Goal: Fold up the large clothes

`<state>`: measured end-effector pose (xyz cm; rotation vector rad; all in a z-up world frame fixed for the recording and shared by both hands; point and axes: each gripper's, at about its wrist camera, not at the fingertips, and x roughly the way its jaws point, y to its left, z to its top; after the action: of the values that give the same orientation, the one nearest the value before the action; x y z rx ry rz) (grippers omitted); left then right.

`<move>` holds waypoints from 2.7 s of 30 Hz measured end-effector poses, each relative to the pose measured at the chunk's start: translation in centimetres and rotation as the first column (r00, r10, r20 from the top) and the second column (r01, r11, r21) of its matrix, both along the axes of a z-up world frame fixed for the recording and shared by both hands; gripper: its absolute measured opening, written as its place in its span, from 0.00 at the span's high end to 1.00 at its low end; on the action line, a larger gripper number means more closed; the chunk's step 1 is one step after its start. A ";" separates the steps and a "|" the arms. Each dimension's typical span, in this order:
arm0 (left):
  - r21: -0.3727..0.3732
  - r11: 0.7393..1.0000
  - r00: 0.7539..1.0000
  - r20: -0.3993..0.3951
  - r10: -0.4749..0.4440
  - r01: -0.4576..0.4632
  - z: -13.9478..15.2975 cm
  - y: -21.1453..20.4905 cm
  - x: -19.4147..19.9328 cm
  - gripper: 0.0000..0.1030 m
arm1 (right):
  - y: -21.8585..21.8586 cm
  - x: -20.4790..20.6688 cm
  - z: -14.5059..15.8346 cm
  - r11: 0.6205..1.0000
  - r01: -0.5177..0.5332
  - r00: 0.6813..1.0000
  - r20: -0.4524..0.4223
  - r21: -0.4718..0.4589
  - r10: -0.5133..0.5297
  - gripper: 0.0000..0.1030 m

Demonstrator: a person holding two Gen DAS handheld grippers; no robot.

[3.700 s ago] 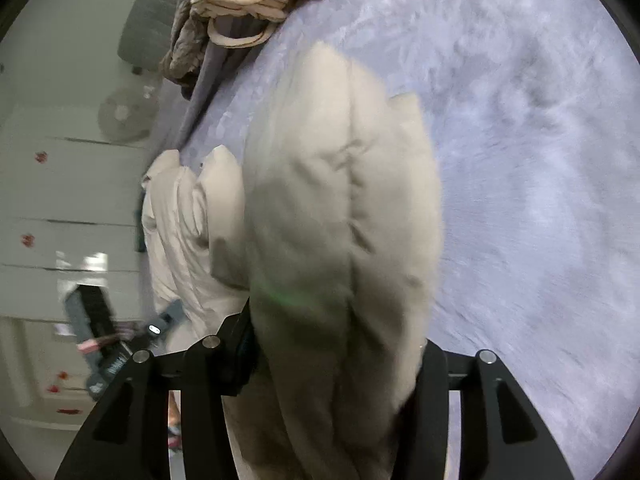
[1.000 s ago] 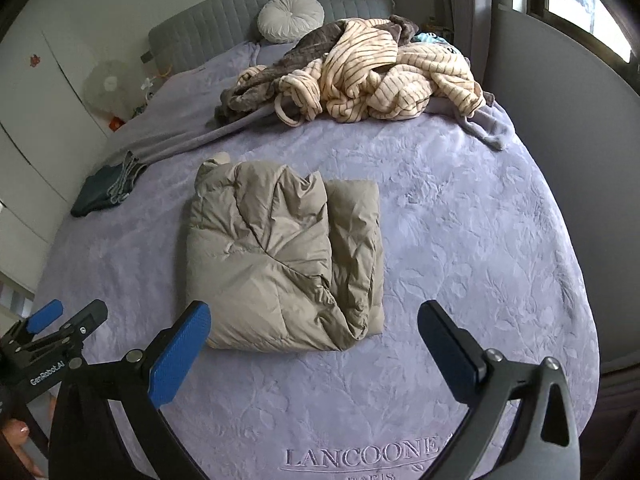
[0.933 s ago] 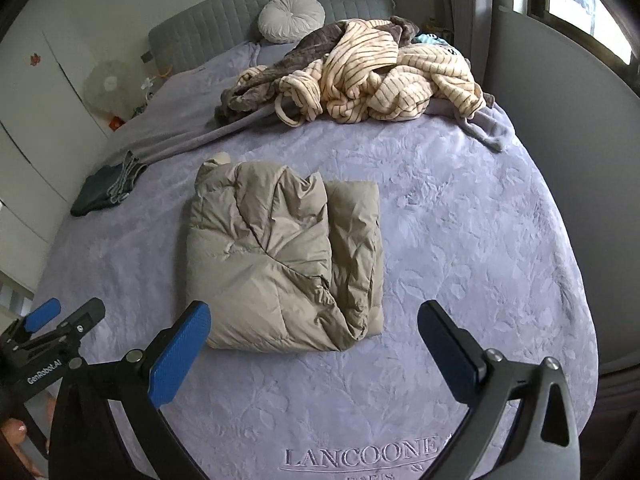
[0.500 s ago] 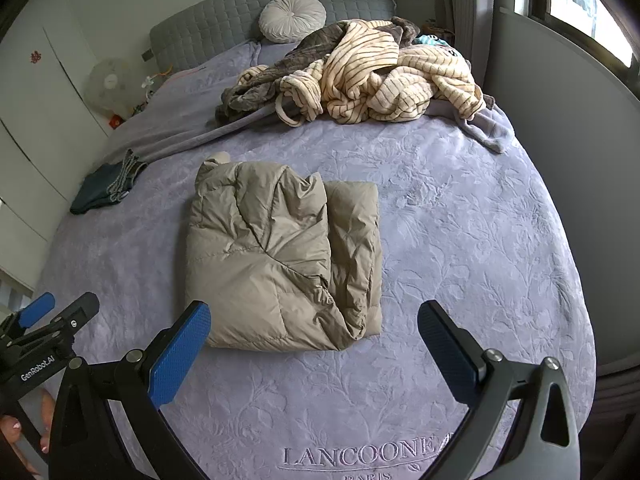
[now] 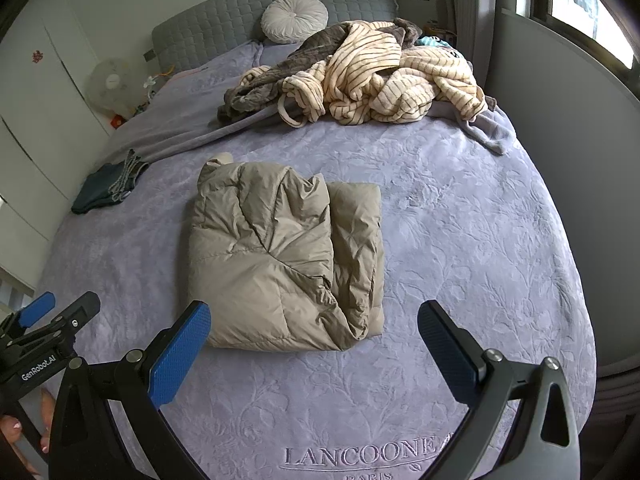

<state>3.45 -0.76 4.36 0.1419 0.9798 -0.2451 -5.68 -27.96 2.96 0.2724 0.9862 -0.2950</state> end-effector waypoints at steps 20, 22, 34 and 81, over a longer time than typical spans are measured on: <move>0.001 1.000 1.000 0.001 0.002 -0.002 0.2 0.0 -0.1 0.01 | 0.2 0.1 0.2 1.000 -0.003 1.000 0.003 0.000 0.003 0.00; 0.001 1.000 1.000 0.002 0.001 -0.001 0.2 0.0 -0.1 0.01 | 0.2 0.1 0.2 1.000 -0.003 1.000 0.003 0.000 0.003 0.00; 0.001 1.000 1.000 0.002 0.004 -0.004 0.1 -0.1 -0.3 0.01 | 0.3 0.2 0.2 1.000 -0.002 1.000 0.004 0.000 0.002 0.00; -0.008 1.000 1.000 0.008 -0.006 0.006 0.4 -0.2 -0.7 0.01 | 0.7 0.3 0.3 1.000 -0.003 1.000 0.001 0.001 0.003 0.00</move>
<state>2.79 -0.97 4.72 0.1385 0.9704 -0.2534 -5.37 -27.26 3.23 0.2720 0.9859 -0.2913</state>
